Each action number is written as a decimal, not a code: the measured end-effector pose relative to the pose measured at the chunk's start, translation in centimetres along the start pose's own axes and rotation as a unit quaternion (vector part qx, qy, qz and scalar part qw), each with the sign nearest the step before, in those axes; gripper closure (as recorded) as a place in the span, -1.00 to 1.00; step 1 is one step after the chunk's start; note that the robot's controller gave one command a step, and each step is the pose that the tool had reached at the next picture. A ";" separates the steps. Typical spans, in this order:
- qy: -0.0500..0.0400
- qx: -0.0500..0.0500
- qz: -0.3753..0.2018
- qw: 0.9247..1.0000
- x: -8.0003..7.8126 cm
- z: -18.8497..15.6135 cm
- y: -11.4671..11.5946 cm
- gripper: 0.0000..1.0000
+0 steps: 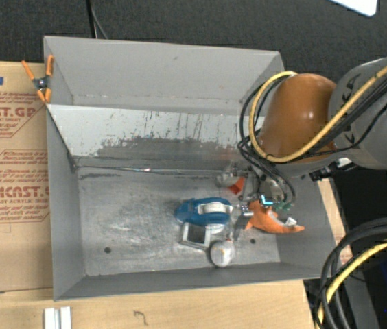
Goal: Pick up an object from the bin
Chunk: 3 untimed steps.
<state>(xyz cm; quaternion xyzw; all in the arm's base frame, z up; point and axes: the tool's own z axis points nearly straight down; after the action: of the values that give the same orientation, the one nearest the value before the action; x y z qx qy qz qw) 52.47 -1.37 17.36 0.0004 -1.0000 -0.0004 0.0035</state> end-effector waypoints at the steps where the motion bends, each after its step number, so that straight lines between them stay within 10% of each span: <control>1: -0.004 0.000 0.000 1.000 -0.2 -0.4 0.0 -1.00; 2: -0.015 0.000 0.060 0.998 -0.8 8.5 1.6 1.00; 3: -0.015 0.000 0.060 0.998 -0.8 8.5 1.6 1.00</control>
Offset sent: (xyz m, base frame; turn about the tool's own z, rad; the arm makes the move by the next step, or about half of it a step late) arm -0.0030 0.0174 -0.1016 0.1192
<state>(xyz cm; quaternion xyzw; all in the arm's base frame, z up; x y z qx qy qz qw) 53.21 0.22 8.81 -0.0598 -0.9981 -0.0002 -0.0116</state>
